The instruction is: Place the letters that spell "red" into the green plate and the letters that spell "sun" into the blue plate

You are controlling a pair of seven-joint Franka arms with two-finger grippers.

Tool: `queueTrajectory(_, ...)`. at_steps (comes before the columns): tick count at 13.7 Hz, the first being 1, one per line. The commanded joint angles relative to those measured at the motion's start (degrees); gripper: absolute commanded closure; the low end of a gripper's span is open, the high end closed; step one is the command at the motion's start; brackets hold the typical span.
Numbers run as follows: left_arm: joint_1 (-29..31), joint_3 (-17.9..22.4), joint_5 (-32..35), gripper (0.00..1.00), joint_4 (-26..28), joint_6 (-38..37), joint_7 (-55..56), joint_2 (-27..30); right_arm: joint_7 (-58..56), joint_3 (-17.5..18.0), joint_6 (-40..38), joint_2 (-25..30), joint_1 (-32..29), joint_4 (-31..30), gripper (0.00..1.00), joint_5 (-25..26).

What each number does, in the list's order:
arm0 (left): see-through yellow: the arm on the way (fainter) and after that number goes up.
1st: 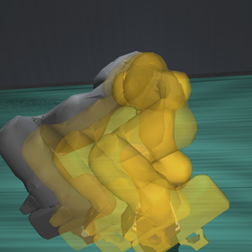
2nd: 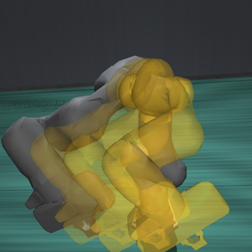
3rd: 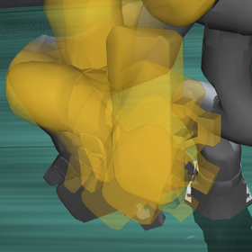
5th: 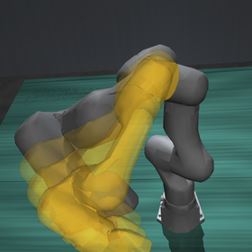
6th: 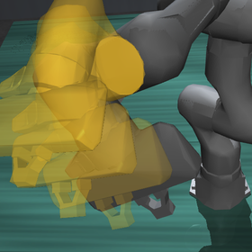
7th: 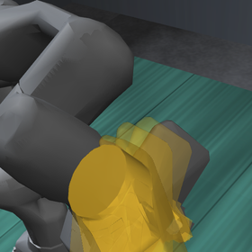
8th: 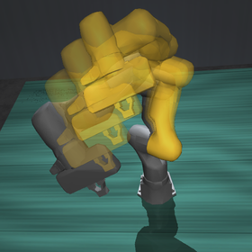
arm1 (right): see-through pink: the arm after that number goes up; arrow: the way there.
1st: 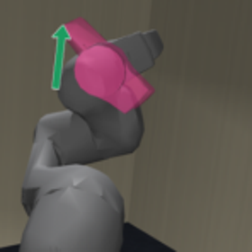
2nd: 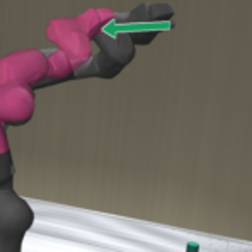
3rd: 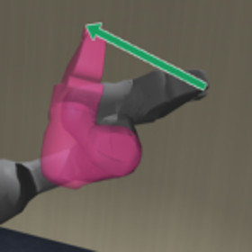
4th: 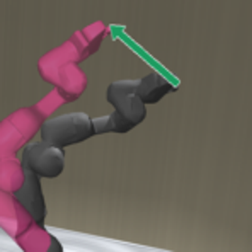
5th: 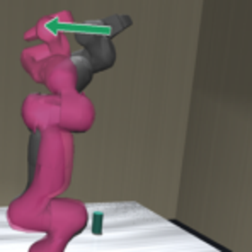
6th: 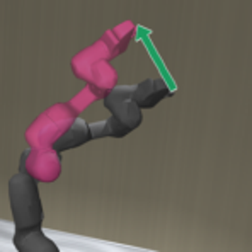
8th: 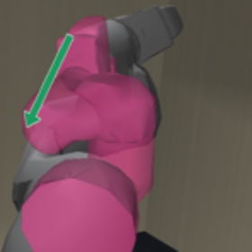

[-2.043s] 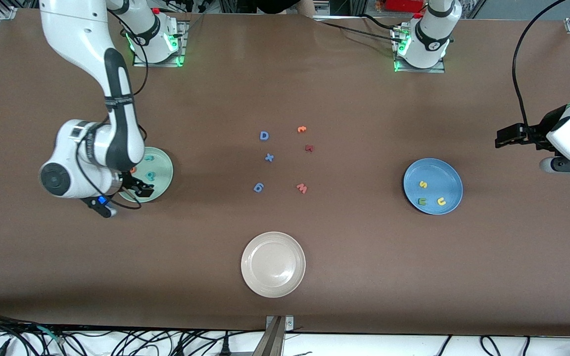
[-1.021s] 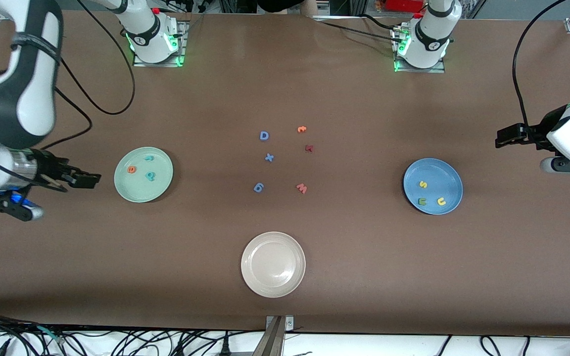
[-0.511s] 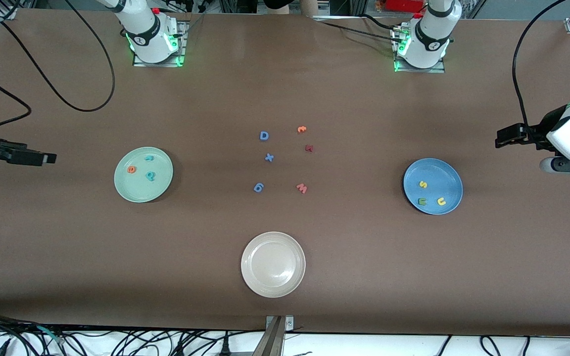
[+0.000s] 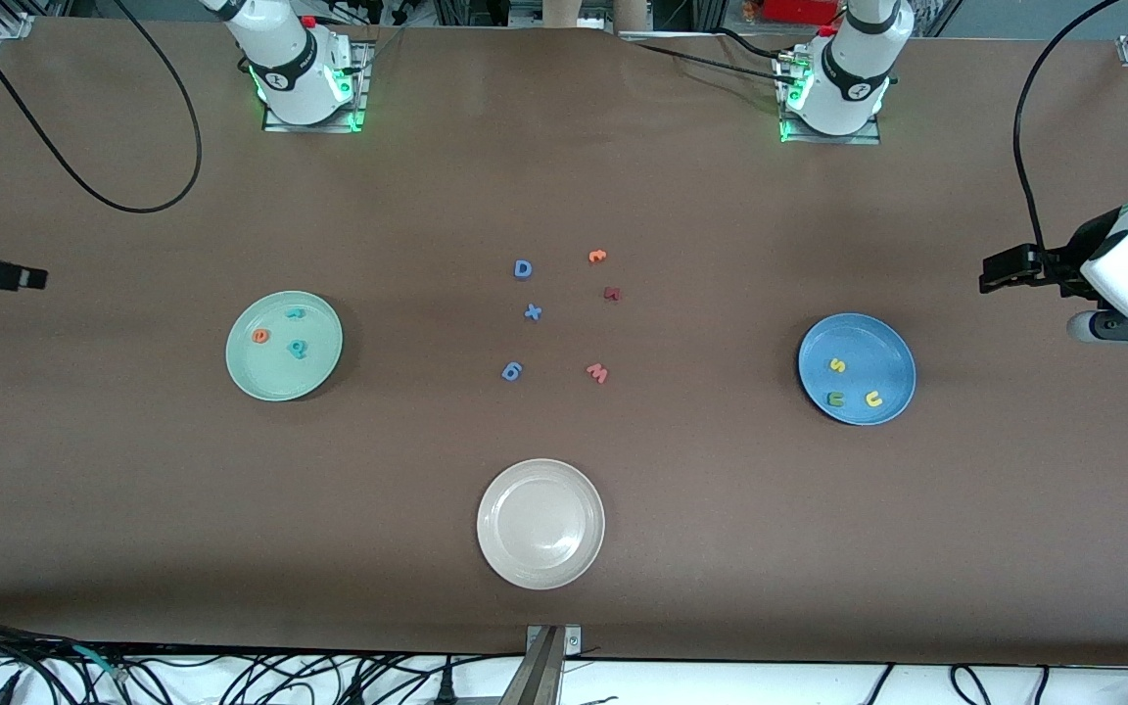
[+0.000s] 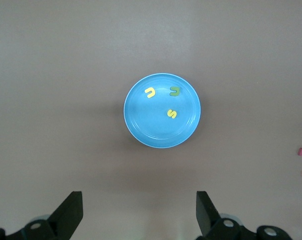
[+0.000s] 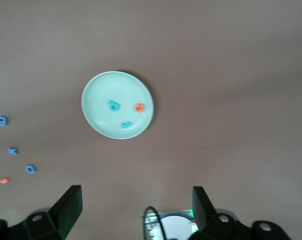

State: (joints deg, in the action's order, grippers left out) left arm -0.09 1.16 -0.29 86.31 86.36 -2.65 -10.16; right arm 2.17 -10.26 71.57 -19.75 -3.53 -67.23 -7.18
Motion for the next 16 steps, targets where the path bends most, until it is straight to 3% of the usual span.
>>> queueTrajectory(1, 0.0, 0.1, -1.1, 0.0, -1.2, -0.8, -0.4, -0.4, 0.4, 2.9, 6.5, 7.2, -1.7, -9.2, 0.02, 2.7)
queueTrajectory(5, -0.1, 0.2, -1.1, 0.0, -1.2, -0.8, -0.4, -0.4, -0.2, 2.8, 15.2, 11.4, -1.7, -15.0, 0.01, 3.1)
queueTrajectory(8, -0.2, 0.1, -1.1, 0.0, -1.1, -0.8, -0.4, -0.4, 0.3, 4.8, 22.4, 13.9, -1.7, -19.4, 0.01, 8.8)
queueTrajectory(16, -0.5, 0.1, -1.2, 0.0, -1.1, -0.8, -0.4, -0.5, 0.7, 5.6, 24.7, 13.3, -0.9, -18.7, 0.0, 10.5)
